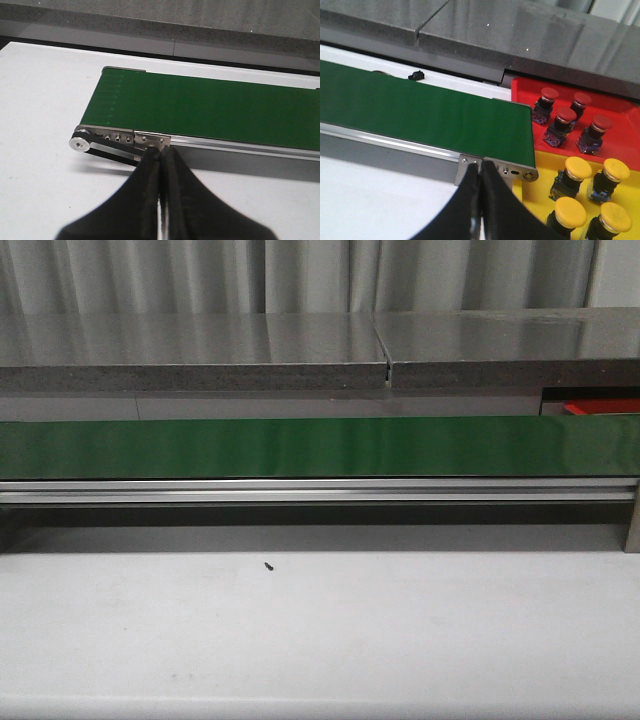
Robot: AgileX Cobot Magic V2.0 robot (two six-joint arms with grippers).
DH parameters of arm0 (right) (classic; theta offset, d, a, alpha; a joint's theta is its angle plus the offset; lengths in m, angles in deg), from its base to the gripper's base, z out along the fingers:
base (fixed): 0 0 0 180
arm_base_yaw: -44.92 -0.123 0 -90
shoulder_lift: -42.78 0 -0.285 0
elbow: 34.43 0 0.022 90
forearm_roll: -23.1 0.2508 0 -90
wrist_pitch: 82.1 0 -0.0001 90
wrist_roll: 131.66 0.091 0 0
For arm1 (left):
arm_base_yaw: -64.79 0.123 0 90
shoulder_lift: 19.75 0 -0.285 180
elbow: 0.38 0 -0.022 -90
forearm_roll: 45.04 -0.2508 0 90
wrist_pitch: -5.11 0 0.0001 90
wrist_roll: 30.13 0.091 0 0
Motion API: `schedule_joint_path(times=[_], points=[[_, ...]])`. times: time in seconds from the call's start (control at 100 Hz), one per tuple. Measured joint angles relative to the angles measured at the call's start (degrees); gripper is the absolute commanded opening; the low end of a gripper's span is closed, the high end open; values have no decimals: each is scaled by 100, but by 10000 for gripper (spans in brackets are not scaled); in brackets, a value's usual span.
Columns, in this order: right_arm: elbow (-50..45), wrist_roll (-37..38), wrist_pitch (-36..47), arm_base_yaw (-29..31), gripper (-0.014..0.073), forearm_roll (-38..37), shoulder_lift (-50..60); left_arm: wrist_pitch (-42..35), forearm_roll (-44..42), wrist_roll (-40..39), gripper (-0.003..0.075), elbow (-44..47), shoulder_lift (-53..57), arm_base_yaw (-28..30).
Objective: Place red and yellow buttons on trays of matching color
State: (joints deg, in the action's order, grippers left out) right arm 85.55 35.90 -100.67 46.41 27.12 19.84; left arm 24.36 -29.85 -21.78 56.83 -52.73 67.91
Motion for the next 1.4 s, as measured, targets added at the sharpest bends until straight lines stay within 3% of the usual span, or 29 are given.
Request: schedule_joint_path(times=[0.28, 0.42, 1.4], points=[[-1364, 279, 494, 0, -67, -164, 1387, 0, 0, 0, -19, 0, 0, 0], [-1821, 386, 725, 0, -67, -164, 1562, -5, 0, 0, -19, 0, 0, 0], [-1874, 520, 939, 0, -67, -256, 1562, -5, 0, 0, -19, 0, 0, 0]])
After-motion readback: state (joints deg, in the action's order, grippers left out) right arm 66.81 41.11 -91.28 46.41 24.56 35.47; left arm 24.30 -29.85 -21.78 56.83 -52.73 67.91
